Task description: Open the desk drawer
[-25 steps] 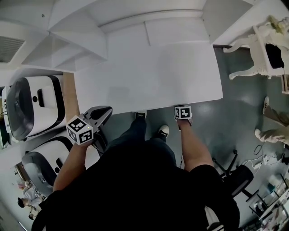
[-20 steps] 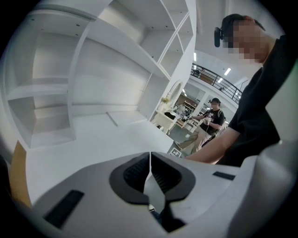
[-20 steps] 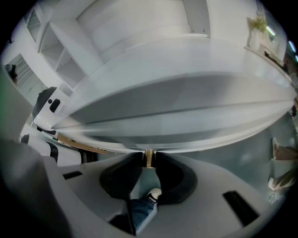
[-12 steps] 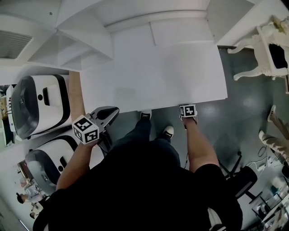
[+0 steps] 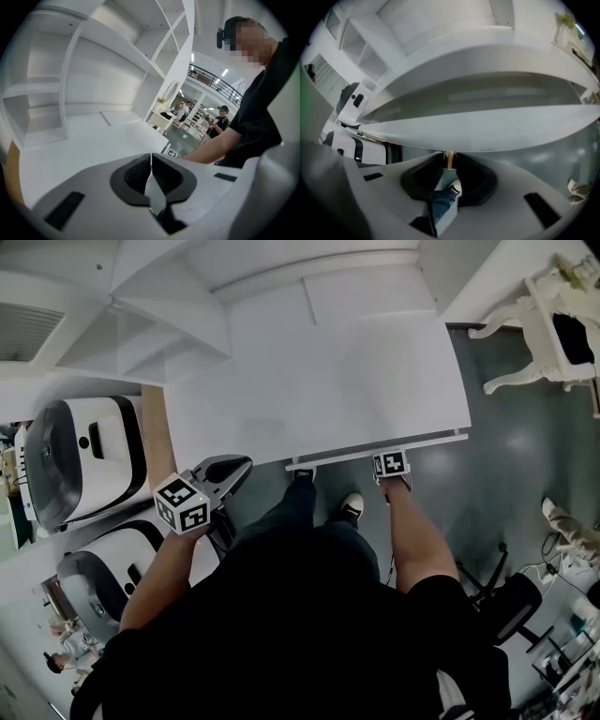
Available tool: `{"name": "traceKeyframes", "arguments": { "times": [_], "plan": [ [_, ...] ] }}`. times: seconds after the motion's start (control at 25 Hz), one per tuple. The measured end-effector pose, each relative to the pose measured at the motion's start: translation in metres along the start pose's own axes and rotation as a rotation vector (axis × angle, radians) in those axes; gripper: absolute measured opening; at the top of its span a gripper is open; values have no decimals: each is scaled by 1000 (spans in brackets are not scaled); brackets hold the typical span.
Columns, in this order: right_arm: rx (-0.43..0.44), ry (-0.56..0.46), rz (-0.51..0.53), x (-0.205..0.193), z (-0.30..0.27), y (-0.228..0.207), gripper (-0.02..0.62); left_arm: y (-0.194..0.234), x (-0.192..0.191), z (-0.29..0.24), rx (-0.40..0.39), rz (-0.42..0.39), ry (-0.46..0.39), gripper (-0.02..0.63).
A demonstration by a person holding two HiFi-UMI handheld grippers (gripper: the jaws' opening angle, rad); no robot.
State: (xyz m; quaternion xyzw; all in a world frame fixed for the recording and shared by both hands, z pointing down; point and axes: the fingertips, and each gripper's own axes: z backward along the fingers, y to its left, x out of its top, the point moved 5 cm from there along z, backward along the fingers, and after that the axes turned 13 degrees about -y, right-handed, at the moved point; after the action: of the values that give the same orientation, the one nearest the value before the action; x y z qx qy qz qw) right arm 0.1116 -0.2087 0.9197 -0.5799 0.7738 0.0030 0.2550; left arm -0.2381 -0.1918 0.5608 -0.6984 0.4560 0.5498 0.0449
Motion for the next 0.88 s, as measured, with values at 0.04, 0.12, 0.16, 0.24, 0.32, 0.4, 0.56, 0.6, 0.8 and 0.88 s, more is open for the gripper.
{"name": "traceKeyframes", "arguments": {
  "times": [0.04,0.12,0.16,0.24,0.32,0.4,0.56,0.6,0.8,0.88],
  "plan": [
    [2,4,-4,-4,1,1,84,-1,-1,0,-2,0,2,14],
    [8,12,-5,-12,3,3,84,-5,-1,-1,-5,-3,3,14],
    [11,16,-5,-16,5,3,84,-7,-1,-2,-7,-6,3,14],
    [17,24,-1,-24,8,2,84,-11,-2,-4,-14,-12,2,14],
    [20,34,3,-33,10,3,84,-14,-2,-5,-20,-18,1,14],
    [23,41,5,-40,13,4,84,-18,-2,-5,-24,-24,0,14],
    [29,55,4,-56,20,5,84,-27,-3,-6,-27,-29,-1,14],
    [32,56,6,-59,21,5,84,-29,-3,-7,-28,-31,-1,14],
    [41,59,2,-71,27,7,83,-38,-6,-9,-38,-34,5,14],
    [46,62,4,-77,29,8,83,-43,-8,-11,-44,-37,12,14]
  ]
}}
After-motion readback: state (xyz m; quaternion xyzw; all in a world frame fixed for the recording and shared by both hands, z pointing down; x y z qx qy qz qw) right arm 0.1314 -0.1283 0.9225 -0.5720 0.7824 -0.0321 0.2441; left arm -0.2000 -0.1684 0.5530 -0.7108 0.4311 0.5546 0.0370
